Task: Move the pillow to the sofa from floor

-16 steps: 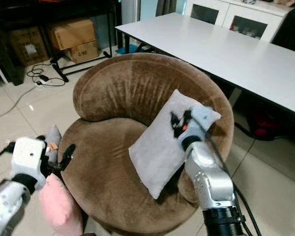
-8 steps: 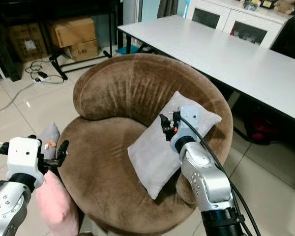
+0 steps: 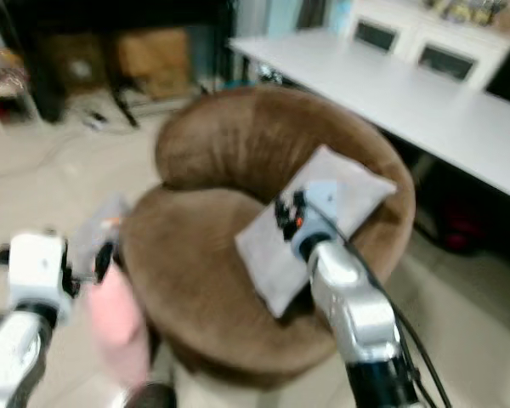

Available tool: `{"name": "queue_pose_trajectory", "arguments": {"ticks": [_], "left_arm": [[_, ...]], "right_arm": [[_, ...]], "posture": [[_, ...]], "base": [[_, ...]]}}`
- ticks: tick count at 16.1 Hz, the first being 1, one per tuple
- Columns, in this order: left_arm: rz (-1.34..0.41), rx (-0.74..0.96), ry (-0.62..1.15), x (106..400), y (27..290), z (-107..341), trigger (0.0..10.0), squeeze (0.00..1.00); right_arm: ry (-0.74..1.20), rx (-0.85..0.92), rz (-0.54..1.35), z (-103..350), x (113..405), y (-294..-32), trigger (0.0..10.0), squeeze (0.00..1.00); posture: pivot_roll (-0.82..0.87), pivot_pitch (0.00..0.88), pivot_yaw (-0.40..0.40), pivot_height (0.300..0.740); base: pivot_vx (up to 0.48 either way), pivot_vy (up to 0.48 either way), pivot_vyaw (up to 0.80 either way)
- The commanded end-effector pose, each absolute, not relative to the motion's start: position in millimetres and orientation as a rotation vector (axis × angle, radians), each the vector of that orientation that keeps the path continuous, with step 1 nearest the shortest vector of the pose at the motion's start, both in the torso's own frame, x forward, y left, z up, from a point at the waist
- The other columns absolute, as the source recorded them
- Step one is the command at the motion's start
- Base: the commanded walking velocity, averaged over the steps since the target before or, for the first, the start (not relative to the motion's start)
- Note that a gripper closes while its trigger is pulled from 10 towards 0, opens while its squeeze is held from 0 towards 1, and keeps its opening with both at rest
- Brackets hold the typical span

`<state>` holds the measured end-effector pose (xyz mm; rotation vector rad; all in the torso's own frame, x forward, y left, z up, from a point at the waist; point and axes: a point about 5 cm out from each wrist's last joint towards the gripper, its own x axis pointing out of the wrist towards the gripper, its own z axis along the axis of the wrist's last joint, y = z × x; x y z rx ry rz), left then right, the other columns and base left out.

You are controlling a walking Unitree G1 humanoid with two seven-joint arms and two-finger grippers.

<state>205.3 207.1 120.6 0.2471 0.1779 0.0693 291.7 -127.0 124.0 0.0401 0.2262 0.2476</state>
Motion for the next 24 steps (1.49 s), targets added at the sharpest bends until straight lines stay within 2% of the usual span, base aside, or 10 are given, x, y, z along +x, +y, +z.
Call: {"name": "queue_pose_trajectory", "arguments": {"ticks": [1,6,8,10,13,19,24], "left_arm": [[0.085,0.263,0.106,211.0,205.1,131.6,10.0,0.00],[0.095,0.280,0.071,209.6,207.6,132.1,10.0,0.00],[0.081,0.275,0.068,211.9,208.0,131.0,10.0,0.00],[0.078,0.271,0.066,213.9,207.8,130.9,10.0,0.00],[0.067,0.270,0.067,213.4,205.8,130.0,10.0,0.00],[0.059,0.269,0.065,218.2,207.5,130.3,10.0,0.00],[0.010,0.286,0.071,225.3,209.7,131.9,10.0,0.00]], "right_arm": [[0.204,0.028,0.253,129.3,294.5,-130.5,10.0,0.00],[0.157,0.017,0.304,139.7,296.4,-133.2,10.0,0.00],[0.142,0.006,0.216,139.1,297.0,-138.4,10.0,0.00],[0.150,0.008,0.226,135.3,295.0,-136.9,10.0,0.00],[0.142,-0.040,0.211,135.7,298.6,-138.6,10.0,0.00],[0.162,-0.027,0.194,132.3,297.4,-139.6,10.0,0.00],[0.171,-0.021,0.152,130.2,290.1,-142.9,10.0,0.00]], "posture": [[0.09,0.000,-0.081,0.740],[0.08,0.000,-0.039,0.740],[0.07,0.000,-0.025,0.740],[0.07,0.000,-0.025,0.740],[0.08,0.000,-0.021,0.740],[0.06,0.000,0.001,0.740],[0.02,0.000,0.070,0.740]], "base": [[0.000,0.000,0.00],[0.000,0.000,0.00],[0.000,0.000,0.00],[0.000,0.000,0.00],[0.000,0.305,0.00],[0.000,0.335,0.00],[0.000,0.340,0.00]]}}
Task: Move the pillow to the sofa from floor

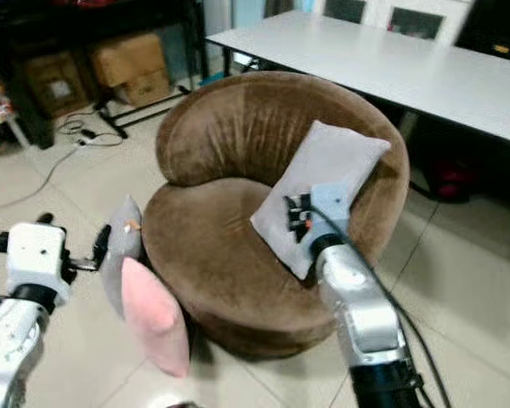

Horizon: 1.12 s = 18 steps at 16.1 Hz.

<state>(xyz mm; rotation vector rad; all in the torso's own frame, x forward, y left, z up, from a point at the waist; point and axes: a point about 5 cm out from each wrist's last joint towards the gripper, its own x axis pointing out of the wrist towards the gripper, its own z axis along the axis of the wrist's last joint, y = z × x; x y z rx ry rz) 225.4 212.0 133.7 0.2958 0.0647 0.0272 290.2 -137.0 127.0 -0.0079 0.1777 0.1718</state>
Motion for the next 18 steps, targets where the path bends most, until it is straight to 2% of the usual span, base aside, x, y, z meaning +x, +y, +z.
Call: {"name": "queue_pose_trajectory", "arguments": {"ticks": [1,5,7,12,16,18], "left_arm": [[0.002,0.293,0.074,225.8,211.6,132.6,10.0,0.00],[-0.014,0.300,0.088,226.4,217.3,132.5,10.0,0.00],[-0.001,0.292,0.092,228.3,221.3,130.0,10.0,0.00],[0.015,0.271,0.081,231.8,224.8,124.7,10.0,0.00],[0.036,0.257,0.102,217.3,221.0,118.0,10.0,0.00],[0.064,0.250,0.099,212.1,216.8,117.6,10.0,0.00]], "right_arm": [[0.174,-0.013,0.143,128.7,287.5,-141.9,10.0,0.00],[0.190,-0.010,0.119,125.5,278.6,-140.5,10.0,0.00],[0.177,-0.035,0.105,137.0,275.4,-149.0,10.0,0.00],[0.187,-0.158,0.027,173.3,253.0,-193.3,10.0,0.00],[0.259,-0.101,0.064,148.5,261.9,-182.8,10.0,0.00],[0.268,-0.070,0.143,126.1,270.0,-164.9,10.0,0.00]], "posture": [[0.02,0.000,0.087,0.740],[-0.01,0.000,0.099,0.740],[-0.05,0.000,0.087,0.740],[-0.21,0.000,-0.017,0.740],[-0.10,0.000,-0.020,0.740],[-0.03,0.000,-0.041,0.740]], "base": [[0.000,0.337,0.00],[0.000,0.342,0.00],[0.000,0.341,0.00],[0.000,0.348,0.00],[0.000,0.363,0.00],[0.000,0.437,0.00]]}}
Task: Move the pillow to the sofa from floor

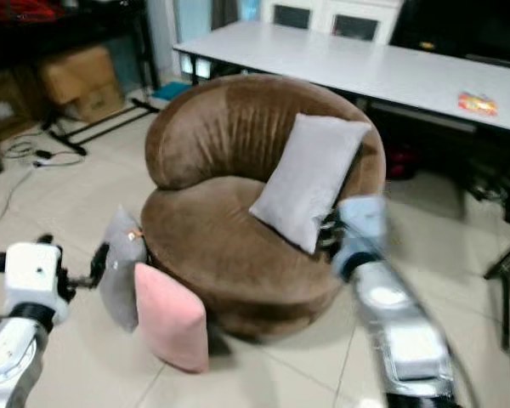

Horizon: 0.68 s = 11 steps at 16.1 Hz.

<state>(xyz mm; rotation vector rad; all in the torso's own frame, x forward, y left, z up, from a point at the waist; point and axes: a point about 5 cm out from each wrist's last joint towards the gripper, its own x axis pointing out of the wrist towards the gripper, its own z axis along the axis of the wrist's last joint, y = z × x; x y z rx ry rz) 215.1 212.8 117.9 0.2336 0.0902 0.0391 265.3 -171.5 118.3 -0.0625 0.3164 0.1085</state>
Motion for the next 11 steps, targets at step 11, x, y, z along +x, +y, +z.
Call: {"name": "queue_pose_trajectory", "arguments": {"ticks": [11], "left_arm": [[0.059,0.288,0.008,218.6,212.1,132.6,10.0,0.00]], "right_arm": [[0.249,-0.008,0.135,99.7,272.7,-157.0,10.0,0.00]], "posture": [[-0.03,0.000,-0.037,0.740]], "base": [[0.000,0.366,0.00]]}}
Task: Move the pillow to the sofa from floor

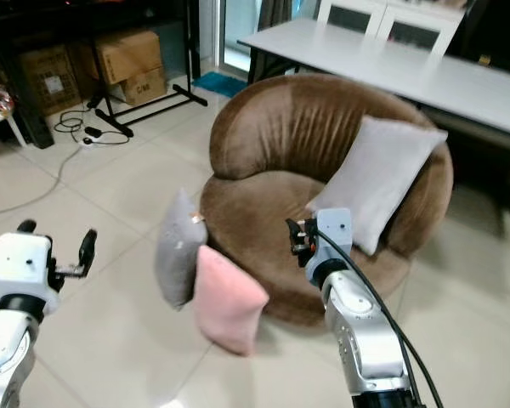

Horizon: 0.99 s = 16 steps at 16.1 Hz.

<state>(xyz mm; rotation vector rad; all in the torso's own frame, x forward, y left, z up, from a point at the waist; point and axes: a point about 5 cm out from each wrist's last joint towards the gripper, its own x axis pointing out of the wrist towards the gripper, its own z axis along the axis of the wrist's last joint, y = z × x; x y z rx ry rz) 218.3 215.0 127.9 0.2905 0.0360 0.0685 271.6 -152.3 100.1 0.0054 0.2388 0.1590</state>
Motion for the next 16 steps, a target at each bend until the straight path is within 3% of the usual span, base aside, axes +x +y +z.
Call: {"name": "queue_pose_trajectory", "arguments": {"ticks": [1,5,16], "left_arm": [[0.047,0.297,0.022,221.1,211.9,132.0,10.0,0.00],[0.035,0.302,0.040,225.5,213.6,130.1,10.0,0.00],[0.032,0.267,0.058,220.1,209.5,126.2,10.0,0.00]], "right_arm": [[0.250,-0.011,0.154,100.7,273.7,-154.5,10.0,0.00],[0.275,-0.002,0.160,97.0,277.0,-147.8,10.0,0.00],[0.242,0.003,0.185,104.5,281.6,-145.3,10.0,0.00]], "posture": [[-0.03,0.000,-0.032,0.740],[-0.02,0.000,-0.027,0.740],[0.01,0.000,-0.051,0.740]], "base": [[0.000,0.000,0.00],[0.000,0.000,0.77],[0.228,0.000,0.07]]}}
